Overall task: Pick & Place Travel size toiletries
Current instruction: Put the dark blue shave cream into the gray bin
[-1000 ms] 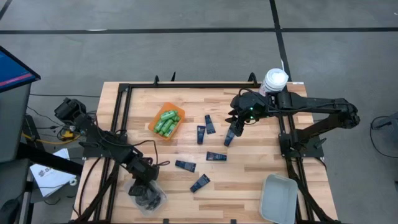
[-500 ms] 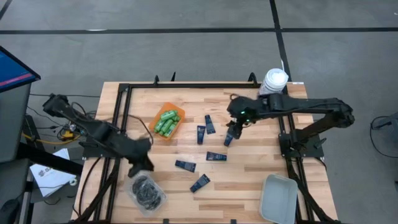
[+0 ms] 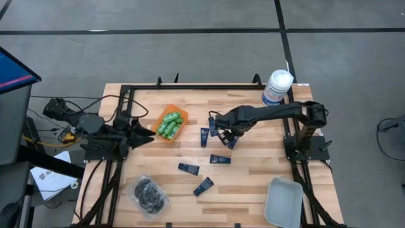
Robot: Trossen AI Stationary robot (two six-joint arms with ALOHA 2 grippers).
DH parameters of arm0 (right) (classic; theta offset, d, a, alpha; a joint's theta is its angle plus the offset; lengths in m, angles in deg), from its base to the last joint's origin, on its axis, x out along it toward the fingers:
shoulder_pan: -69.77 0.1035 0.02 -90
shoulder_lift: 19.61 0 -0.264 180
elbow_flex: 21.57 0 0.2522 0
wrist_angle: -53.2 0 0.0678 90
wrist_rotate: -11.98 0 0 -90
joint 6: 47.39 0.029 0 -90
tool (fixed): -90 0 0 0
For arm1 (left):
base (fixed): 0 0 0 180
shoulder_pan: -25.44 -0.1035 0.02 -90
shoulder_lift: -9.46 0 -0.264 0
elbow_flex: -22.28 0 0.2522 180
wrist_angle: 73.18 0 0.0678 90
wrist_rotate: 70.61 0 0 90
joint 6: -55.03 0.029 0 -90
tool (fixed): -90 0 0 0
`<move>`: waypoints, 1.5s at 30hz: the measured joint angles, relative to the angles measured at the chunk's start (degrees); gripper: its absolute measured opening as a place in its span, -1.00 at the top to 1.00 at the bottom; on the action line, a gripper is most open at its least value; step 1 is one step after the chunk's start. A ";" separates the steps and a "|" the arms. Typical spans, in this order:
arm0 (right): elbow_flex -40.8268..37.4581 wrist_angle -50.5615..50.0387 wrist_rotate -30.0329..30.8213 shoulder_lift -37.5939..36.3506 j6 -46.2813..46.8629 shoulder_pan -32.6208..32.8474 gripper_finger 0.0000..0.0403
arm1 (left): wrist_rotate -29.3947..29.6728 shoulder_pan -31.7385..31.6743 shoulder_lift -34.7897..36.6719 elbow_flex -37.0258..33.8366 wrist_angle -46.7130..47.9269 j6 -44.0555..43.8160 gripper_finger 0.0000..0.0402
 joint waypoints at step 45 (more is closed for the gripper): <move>-10.97 17.90 -10.72 7.38 25.43 2.37 0.40 | 2.09 -3.85 5.49 0.00 -1.18 16.50 -0.20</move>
